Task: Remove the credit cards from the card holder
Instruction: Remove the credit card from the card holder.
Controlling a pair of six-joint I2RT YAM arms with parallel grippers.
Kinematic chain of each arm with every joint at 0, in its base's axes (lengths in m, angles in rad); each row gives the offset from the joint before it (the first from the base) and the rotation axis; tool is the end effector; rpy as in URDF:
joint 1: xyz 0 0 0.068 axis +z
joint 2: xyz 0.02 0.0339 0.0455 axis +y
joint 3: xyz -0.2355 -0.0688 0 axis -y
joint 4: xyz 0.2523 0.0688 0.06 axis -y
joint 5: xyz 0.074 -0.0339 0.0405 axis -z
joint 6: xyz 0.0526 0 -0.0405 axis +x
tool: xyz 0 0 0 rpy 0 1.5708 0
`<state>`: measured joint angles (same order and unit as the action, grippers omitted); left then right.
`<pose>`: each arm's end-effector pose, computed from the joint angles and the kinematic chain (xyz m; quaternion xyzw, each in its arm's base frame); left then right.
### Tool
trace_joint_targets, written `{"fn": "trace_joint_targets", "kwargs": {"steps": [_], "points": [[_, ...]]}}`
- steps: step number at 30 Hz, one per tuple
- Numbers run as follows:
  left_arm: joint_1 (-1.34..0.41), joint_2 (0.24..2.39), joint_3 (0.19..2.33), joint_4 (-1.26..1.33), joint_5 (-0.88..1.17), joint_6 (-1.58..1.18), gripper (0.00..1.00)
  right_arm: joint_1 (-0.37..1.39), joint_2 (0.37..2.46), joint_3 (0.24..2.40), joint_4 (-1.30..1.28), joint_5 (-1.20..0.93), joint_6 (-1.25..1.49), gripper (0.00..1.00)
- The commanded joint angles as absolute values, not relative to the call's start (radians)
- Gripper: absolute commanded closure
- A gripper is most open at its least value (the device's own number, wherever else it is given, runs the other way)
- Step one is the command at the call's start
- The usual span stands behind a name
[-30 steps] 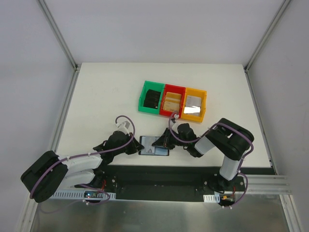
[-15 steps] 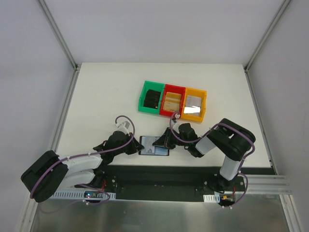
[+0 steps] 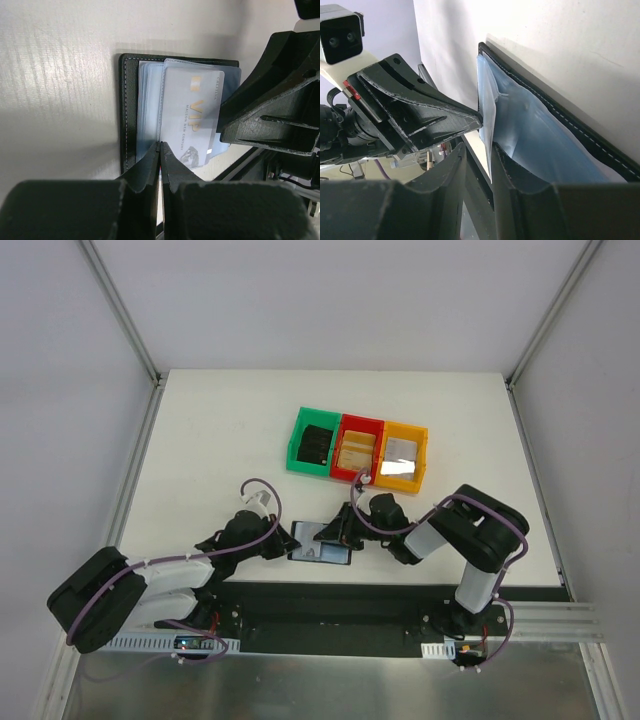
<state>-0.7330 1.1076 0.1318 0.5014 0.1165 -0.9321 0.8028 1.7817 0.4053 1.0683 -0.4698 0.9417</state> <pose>0.1581 -0.1505 0.0912 -0.0545 0.8508 -0.4183 0.3134 0.1858 0.2267 0.0712 -0.0826 0.7927 0.5604 0.2253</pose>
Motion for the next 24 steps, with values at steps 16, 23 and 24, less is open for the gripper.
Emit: {"fn": "trace_joint_targets", "kwargs": {"steps": [16, 23, 24], "points": [[-0.769, 1.172, 0.117, 0.477, 0.141, -0.928, 1.0, 0.815, 1.835, 0.485, 1.17, -0.489, 0.985, 0.69], [-0.769, 1.169, 0.115, 0.477, 0.141, -0.928, 1.0, 0.816, 1.836, 0.488, 1.177, -0.5, 0.993, 0.7], [-0.77, 1.167, 0.114, 0.476, 0.138, -0.928, 1.0, 0.813, 1.832, 0.488, 1.177, -0.5, 0.991, 0.71]]}}
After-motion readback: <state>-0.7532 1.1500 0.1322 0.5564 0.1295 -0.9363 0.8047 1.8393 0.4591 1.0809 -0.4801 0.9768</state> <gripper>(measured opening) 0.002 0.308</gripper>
